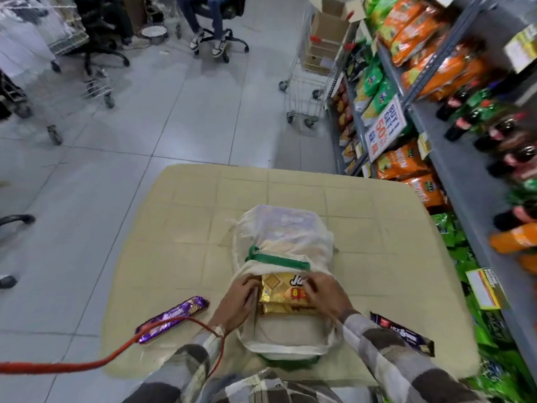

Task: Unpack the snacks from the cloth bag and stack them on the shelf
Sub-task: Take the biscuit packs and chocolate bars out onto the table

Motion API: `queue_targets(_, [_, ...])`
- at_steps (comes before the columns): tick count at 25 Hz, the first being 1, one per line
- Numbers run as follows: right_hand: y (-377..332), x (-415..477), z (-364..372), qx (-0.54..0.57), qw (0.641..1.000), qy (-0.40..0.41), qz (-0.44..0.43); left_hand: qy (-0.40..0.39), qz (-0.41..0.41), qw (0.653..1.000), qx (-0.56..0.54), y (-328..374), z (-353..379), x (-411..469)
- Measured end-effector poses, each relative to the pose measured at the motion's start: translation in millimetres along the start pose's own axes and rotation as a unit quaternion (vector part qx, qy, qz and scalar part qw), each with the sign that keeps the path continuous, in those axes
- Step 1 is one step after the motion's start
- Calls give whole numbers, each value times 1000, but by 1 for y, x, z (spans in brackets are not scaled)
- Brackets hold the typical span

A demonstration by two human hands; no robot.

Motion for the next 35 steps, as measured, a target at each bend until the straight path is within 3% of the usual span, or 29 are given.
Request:
queue_targets(5, [52, -4, -31, -88, 995, 51, 9, 41, -5, 994, 99, 8, -13, 39])
queue_targets(10, [73, 41, -48, -165, 984, -27, 53, 36, -29, 990, 134, 11, -36, 97])
queue_targets(13, [80, 57, -45, -147, 985, -65, 54, 14, -5, 987, 159, 22, -33, 122])
queue_targets(15, [70, 54, -45, -128, 991, -30, 6, 11, 10, 984, 175, 28, -28, 132])
queue_targets(17, [49, 43, -42, -141, 985, 25, -96, 12, -6, 983, 185, 29, -25, 142])
queue_targets(20, [37, 33, -16, -166, 972, -31, -162, 17, -67, 981, 181, 22, -23, 151])
queue_targets(25, [63, 59, -33, -55, 991, -86, -81, -9, -149, 978, 143, 11, -26, 161])
queue_targets(28, [81, 71, -46, -109, 992, -54, -28, -16, -151, 982, 109, 12, -28, 162])
queue_targets(31, [84, 76, -38, -159, 983, -83, 24, -19, -116, 990, 82, 21, -27, 163])
queue_targets(33, [86, 75, -28, -120, 983, -122, 68, 1, -126, 992, 23, 22, -31, 160])
queue_targets(35, [86, 71, -32, -35, 989, -97, 106, 55, -156, 984, -62, 23, -42, 151])
Point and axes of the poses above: each hand's wrist, its own x-axis towards the middle knuckle, its own z-axis out of the palm, y = z × x, the point moved 9 cm from there along x, towards the middle knuckle, and after that the axes turned 3 degrees about -y, right-handed, at the moved point
